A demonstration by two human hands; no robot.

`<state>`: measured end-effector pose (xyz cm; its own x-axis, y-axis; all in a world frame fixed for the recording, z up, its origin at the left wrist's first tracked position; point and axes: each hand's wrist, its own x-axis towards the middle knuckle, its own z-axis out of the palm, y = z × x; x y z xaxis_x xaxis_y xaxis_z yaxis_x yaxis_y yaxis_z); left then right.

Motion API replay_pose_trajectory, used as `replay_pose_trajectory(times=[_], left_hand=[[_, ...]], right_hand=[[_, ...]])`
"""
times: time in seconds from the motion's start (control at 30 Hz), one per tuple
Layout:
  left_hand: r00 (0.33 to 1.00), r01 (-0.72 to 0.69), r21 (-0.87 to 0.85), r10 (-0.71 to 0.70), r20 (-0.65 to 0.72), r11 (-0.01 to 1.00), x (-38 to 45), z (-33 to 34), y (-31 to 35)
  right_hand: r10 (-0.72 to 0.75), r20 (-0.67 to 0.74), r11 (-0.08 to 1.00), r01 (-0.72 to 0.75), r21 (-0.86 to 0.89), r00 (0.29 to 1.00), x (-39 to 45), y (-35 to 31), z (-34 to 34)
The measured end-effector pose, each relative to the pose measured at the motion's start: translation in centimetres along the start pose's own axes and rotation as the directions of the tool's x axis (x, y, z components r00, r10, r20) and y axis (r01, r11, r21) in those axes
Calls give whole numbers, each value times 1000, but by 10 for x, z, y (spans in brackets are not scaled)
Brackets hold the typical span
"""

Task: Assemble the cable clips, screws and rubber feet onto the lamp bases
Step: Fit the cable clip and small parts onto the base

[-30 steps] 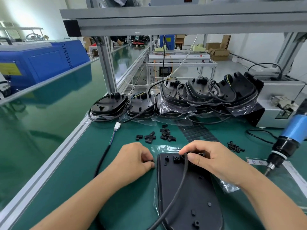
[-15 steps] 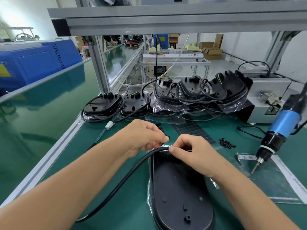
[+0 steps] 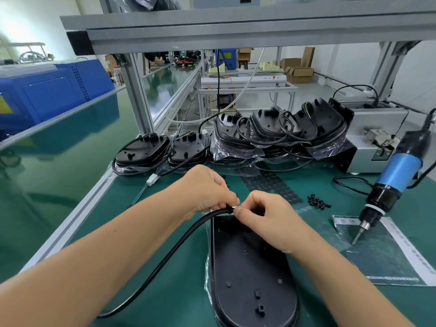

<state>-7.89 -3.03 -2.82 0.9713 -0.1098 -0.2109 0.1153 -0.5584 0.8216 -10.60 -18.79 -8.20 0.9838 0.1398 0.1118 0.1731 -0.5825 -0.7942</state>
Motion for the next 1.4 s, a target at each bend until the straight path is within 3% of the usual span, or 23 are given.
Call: replay_pose_trajectory(times=[0.37,0.5,0.63,1.0,1.2,1.4], left_hand=[[960,-112,138,71,273,984,-15,-26,-3],[966,-235,189,208,152,954,-21,-19,-15],[964,-264,117,263,25,957,-23,-5,-24],[961,-198,-9,196,195,980,-23,-13,-28],[970,-191,-100,204,133,976,-19,-8,-33],[967,-218,-81,227,116,972,-19,-7,-39]], right_hand=[[-20,-61,999,19,-31,998,-8,4,6],[-60,-36,998,59,-38,998,-10,6,3],[-105,60,994,106,-10,993,-10,9,-5],[-167,22,985,166,49,986,-13,7,2],[-184,3,982,184,29,983,-14,8,6],[-156,-10,986,156,54,988,-13,9,6]])
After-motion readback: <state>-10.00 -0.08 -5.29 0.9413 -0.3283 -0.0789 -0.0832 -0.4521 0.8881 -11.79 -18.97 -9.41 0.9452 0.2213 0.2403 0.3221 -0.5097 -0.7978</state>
